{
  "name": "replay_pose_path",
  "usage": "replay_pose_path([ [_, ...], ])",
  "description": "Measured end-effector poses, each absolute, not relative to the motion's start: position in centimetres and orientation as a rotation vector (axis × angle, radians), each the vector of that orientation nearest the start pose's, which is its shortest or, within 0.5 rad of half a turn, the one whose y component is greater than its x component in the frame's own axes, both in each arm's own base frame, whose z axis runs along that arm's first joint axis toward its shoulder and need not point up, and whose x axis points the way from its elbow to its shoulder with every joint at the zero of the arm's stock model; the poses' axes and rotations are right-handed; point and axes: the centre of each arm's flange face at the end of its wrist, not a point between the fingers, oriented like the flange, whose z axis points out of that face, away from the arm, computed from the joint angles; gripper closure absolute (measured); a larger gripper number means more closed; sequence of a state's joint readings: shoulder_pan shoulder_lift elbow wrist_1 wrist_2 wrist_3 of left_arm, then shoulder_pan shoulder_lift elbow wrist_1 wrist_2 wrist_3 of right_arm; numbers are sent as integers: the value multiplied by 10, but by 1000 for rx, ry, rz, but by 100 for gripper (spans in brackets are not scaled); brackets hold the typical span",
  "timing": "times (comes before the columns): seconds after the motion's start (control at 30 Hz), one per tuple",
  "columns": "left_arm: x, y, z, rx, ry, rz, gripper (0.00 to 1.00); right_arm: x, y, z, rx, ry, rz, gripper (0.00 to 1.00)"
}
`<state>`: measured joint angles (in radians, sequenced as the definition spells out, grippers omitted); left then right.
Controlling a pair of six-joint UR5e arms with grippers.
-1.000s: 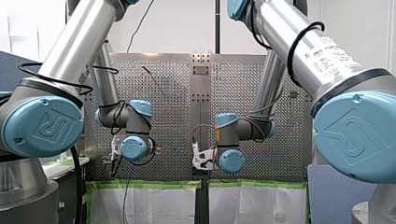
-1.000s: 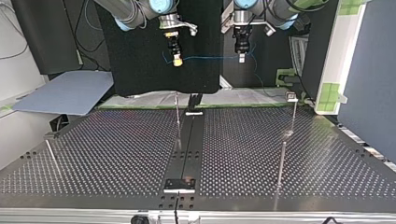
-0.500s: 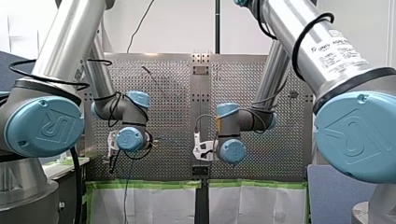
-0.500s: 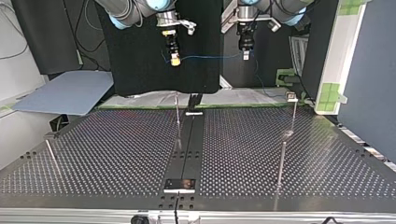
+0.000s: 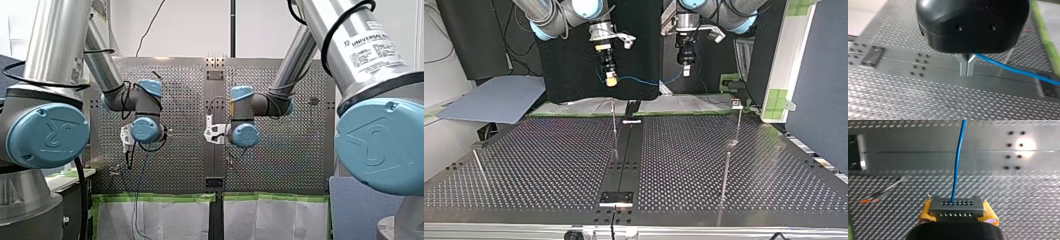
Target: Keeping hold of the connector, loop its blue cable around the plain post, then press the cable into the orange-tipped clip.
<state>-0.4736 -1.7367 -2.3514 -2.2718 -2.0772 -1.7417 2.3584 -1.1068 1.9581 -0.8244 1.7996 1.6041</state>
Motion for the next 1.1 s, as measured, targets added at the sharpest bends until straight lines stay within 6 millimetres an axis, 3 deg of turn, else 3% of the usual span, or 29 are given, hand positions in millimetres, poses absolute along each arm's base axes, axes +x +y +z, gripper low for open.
replay_pose_path([
  [0.3, 322, -257, 216, -243, 1541, -175, 100, 479, -318, 211, 1571, -886, 1695, 100],
  [0.53, 334, -256, 260, -324, 1473, -216, 100, 485, -329, 276, 1496, -876, 1764, 100],
  [0.97, 349, -235, 363, -451, 1327, -176, 100, 482, -334, 392, 1399, -792, 1876, 100],
  [1.1, 356, -228, 384, -460, 1312, -139, 100, 481, -330, 428, 1381, -751, 1914, 100],
])
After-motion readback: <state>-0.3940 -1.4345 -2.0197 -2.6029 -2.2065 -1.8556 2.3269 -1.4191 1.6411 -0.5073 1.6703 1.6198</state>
